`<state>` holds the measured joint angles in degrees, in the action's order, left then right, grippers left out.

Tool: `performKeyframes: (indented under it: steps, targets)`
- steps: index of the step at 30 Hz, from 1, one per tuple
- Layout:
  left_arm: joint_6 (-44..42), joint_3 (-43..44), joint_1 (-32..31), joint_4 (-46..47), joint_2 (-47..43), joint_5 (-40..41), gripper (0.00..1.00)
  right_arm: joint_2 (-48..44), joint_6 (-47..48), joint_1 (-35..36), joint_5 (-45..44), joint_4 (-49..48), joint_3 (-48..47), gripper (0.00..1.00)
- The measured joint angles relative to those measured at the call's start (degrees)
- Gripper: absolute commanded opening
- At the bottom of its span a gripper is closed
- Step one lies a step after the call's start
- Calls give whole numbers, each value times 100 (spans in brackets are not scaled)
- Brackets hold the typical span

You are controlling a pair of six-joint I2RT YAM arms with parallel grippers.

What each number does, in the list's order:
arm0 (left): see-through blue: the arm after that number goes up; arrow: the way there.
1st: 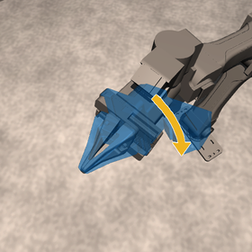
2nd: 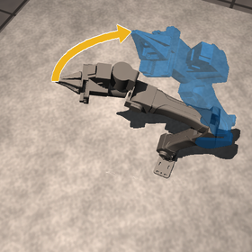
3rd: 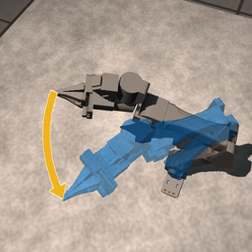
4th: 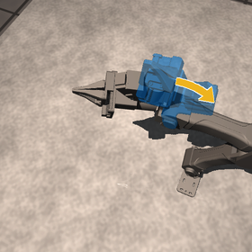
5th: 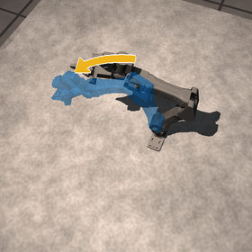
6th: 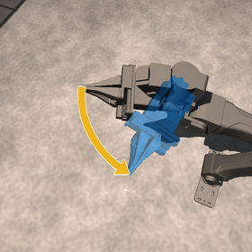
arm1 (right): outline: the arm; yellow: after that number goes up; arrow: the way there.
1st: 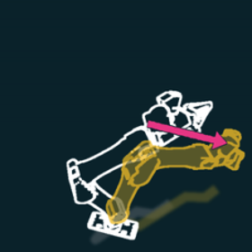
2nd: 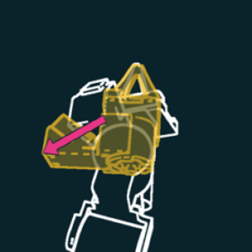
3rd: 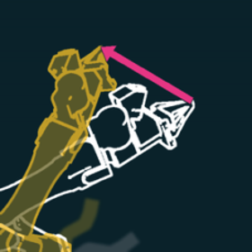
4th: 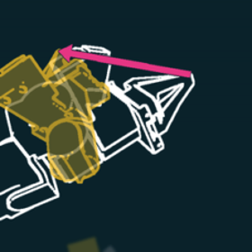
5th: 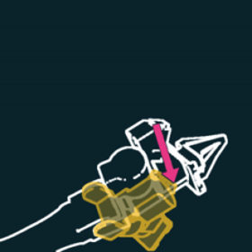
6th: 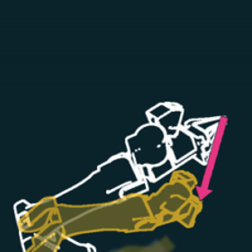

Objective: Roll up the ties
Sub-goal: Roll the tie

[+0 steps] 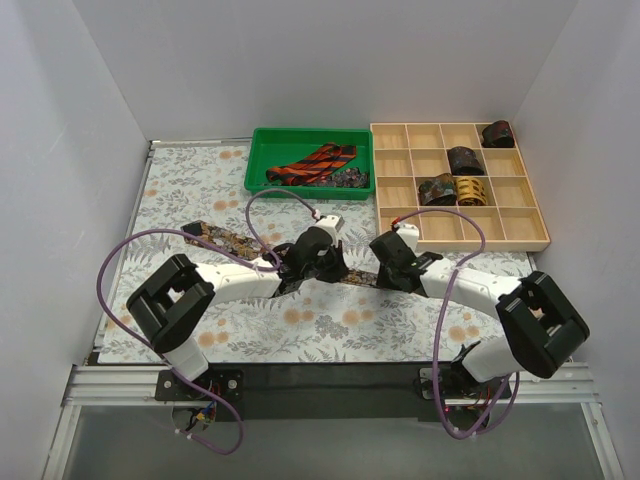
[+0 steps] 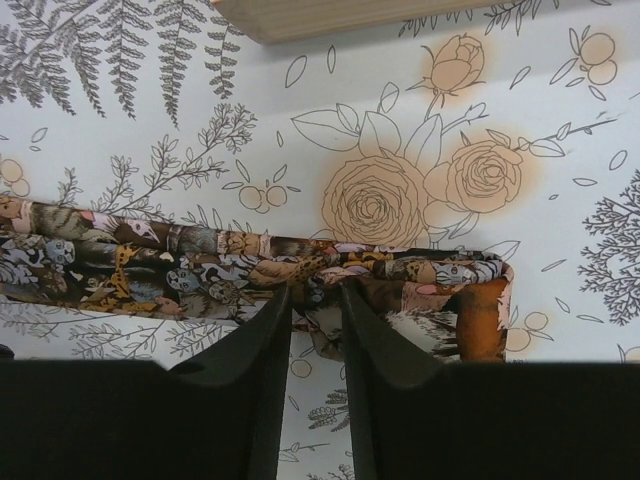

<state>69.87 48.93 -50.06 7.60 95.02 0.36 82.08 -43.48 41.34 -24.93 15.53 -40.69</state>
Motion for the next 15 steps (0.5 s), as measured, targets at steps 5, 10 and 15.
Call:
performKeyframes:
  steps: [5, 10, 15]
  targets:
    - [-72, 120, -81, -79, 0, -15, 7, -245, -26, -173, 315, -426, 264, 34]
    - [-114, 326, -151, -186, 0, -205, 8, -468, 70, -201, 461, -511, 271, 35]
    - [-153, 614, -313, -201, 4, -321, 8, -863, 323, -201, 516, -522, 249, 35]
